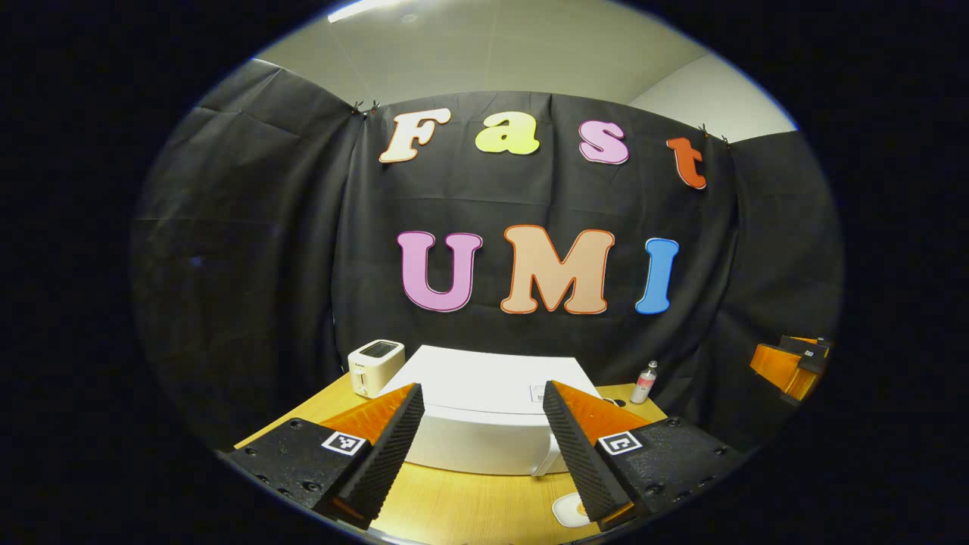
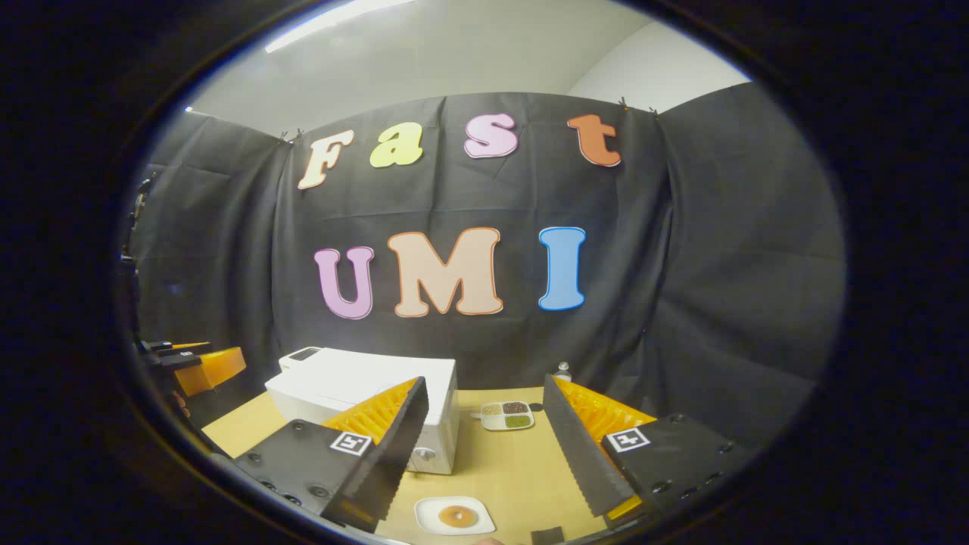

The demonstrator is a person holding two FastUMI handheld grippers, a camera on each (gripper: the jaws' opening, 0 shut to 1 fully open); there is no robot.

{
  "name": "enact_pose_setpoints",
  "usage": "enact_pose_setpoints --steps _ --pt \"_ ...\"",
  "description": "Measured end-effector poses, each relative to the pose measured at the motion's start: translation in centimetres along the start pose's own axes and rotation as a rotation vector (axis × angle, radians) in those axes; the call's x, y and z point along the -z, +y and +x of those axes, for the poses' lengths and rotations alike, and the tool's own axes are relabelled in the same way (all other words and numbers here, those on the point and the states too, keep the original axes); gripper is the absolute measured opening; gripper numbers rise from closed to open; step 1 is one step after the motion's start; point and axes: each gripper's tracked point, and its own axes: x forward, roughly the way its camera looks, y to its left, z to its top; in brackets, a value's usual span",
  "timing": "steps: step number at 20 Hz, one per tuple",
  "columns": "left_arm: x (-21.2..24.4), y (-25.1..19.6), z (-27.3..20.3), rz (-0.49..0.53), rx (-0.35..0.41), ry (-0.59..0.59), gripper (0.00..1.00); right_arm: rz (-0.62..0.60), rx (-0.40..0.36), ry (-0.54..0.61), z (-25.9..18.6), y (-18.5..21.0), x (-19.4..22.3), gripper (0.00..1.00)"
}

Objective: Open the microwave oven with the left hand, put the food in, and close the microwave oven.

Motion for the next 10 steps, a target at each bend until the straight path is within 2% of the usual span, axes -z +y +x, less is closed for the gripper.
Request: enact_pose_setpoints --steps 5,6,7,10 --pt "1.0 0.1 1.3 0.001 0.012 0.034 0.96 0.017 0.020 0.008 1.0 0.0 0.2 0.92" --pt "1.4 0.0 1.5 0.010 0.018 0.049 0.93 0.021 0.024 0.010 1.2 0.0 0.3 0.92" --pt "2.0 -0.2 1.8 0.020 0.030 0.066 0.96 0.025 0.027 0.012 1.3 0.0 0.3 0.92" --pt "3.6 -1.8 2.4 0.030 0.087 0.115 0.96 0.043 0.042 0.020 1.6 -0.1 0.5 0.92"
